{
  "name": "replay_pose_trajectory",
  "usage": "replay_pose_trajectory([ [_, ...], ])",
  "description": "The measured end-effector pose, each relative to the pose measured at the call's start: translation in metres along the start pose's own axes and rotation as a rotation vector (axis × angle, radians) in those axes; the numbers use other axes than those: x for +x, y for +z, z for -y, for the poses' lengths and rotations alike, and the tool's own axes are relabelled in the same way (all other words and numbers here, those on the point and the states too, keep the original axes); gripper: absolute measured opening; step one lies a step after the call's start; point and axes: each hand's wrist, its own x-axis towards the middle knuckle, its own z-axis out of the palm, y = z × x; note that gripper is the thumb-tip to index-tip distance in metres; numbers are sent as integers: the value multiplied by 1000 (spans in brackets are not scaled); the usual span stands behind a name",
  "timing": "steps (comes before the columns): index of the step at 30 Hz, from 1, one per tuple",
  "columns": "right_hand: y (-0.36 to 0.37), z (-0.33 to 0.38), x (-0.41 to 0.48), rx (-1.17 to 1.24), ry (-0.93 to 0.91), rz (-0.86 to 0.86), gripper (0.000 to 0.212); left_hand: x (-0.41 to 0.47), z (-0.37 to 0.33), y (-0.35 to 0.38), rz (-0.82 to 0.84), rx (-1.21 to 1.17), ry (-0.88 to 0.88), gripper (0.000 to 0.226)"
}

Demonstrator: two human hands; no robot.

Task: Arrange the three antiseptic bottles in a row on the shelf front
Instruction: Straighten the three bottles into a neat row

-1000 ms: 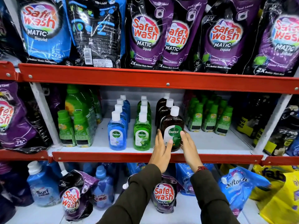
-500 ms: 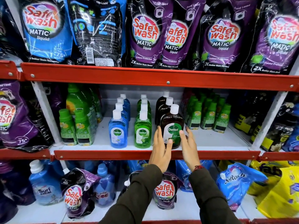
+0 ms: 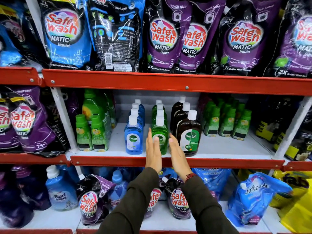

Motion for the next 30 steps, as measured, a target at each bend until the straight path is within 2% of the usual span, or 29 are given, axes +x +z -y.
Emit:
replay_pose_trajectory([
  [5, 3, -2, 1, 35, 1, -16, 36, 2, 3, -12, 40, 41, -33, 70],
  [13, 3, -8, -1, 14, -25, -67, 61, -1, 3, -15, 86, 77, -8, 63],
  [17, 5, -9, -3, -47, -52, -89, 54, -4, 4, -15, 90, 68, 11, 69],
  [20, 12, -9, -8, -99, -103, -202, 51, -10, 4, -19, 51, 87, 71, 65],
  [22, 20, -8, -14, -122, -156, -297, 42, -15, 4, -27, -8, 169, 179, 57],
  [24, 31, -6, -18, -102, -221, -323, 35, -15, 3, -38, -97, 239, 300, 52],
  [27, 52, -3, -22, -61, -251, -206, 34, -7, 0, -56, -287, 232, 336, 52],
  [30, 72, 5, -17, -45, -155, -9, 44, 12, 2, -76, -343, 107, 182, 60],
])
